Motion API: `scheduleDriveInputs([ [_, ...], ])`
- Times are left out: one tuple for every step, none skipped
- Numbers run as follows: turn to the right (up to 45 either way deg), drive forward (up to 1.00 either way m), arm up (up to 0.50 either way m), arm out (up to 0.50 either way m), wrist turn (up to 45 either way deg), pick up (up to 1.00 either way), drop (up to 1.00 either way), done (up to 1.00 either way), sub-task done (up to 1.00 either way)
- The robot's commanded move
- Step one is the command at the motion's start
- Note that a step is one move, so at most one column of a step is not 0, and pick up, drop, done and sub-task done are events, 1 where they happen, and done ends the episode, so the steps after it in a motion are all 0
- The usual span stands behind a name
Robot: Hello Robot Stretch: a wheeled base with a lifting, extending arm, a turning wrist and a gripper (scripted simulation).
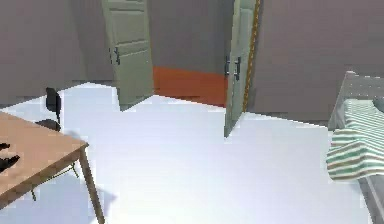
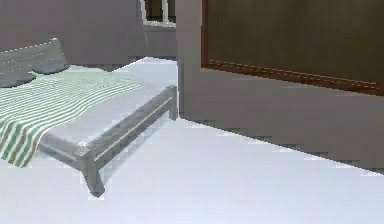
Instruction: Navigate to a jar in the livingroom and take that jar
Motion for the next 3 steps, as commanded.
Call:
scheduleDriveInputs([
  [0.0,0.95,0.00,0.00,0.0,0.00,0.00,0.00,0.00],
  [-15.0,0.00,0.00,0.00,0.0,0.00,0.00,0.00,0.00],
  [0.0,1.00,0.00,0.00,0.0,0.00,0.00,0.00,0.00],
])
